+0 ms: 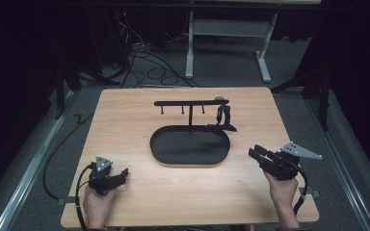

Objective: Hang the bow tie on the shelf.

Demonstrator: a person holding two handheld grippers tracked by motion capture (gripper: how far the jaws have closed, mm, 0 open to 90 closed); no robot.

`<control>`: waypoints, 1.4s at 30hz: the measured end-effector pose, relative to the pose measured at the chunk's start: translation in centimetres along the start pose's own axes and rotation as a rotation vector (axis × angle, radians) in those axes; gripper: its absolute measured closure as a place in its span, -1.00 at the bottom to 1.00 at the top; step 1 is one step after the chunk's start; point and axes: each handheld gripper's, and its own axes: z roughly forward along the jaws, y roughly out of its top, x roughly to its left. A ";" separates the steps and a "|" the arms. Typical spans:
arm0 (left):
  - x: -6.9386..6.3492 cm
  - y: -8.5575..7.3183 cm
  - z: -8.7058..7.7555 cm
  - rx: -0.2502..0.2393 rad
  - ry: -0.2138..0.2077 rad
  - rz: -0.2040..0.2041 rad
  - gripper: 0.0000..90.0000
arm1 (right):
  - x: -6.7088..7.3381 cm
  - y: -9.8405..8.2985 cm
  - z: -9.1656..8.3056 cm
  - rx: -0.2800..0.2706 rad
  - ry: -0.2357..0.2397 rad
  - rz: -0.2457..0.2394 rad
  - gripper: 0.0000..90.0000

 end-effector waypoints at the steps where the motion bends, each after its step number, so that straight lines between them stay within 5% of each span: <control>1: 0.0 0.0 0.0 0.000 0.000 0.000 -0.38 | 0.0 0.0 0.2 0.002 0.001 -0.002 0.47; 42: 0.0 0.0 0.0 0.000 -0.001 0.000 -0.38 | -0.3 -1.1 4.6 0.120 -0.025 -0.026 0.47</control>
